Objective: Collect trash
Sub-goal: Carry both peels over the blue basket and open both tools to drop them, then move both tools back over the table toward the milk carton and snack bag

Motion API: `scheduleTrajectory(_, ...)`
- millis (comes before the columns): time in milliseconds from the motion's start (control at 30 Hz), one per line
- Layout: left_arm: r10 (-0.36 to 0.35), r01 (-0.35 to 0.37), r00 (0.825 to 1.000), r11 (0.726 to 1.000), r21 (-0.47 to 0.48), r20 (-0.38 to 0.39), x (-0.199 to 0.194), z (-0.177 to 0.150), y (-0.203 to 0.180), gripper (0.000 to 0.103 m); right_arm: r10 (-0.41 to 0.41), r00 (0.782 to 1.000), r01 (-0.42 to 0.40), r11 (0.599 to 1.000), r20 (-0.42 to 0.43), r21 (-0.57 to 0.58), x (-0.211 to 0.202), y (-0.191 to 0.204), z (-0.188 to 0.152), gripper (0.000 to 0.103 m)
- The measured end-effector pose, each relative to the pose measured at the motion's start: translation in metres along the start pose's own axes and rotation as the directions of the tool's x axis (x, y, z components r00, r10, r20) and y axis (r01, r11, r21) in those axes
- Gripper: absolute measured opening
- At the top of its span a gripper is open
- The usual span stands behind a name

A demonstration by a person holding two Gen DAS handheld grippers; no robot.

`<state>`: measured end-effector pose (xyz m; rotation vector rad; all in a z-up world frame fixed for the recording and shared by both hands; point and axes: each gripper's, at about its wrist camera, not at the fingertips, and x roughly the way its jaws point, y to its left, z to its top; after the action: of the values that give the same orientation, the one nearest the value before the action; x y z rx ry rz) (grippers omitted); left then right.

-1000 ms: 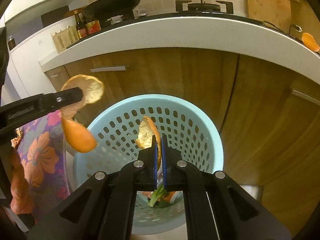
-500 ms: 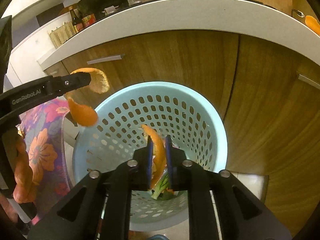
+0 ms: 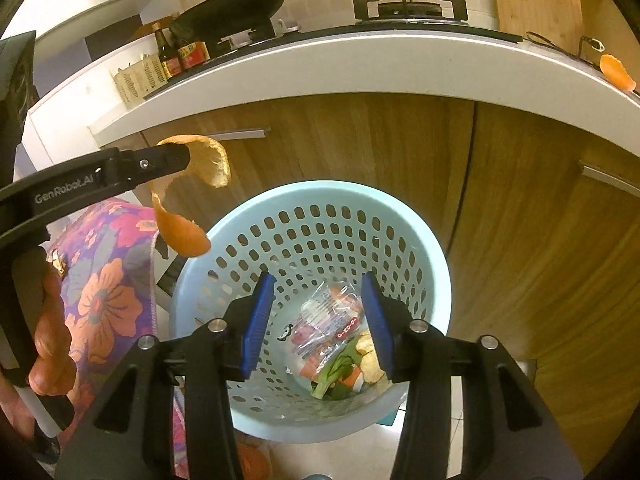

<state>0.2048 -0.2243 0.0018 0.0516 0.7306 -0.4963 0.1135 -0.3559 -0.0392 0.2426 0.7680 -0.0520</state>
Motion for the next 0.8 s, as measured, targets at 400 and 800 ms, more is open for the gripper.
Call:
scheduleTrajectory(400, 0.019, -0.012, 0.978, 0.999, 0.037, -0.206, 0.034, -0.002, 0.008, 0.058, -0.018, 1.000, 0.018, 1.000, -0.025, 0.023, 0.003, -0.008, 0.000, 0.042)
scheduleTrajectory(800, -0.057, 0.057, 0.951, 0.998, -0.009, -0.303, 0.038, -0.026, 0.025, 0.058, -0.040, 0.999, 0.041, 0.999, -0.032, 0.021, 0.002, -0.005, 0.000, 0.042)
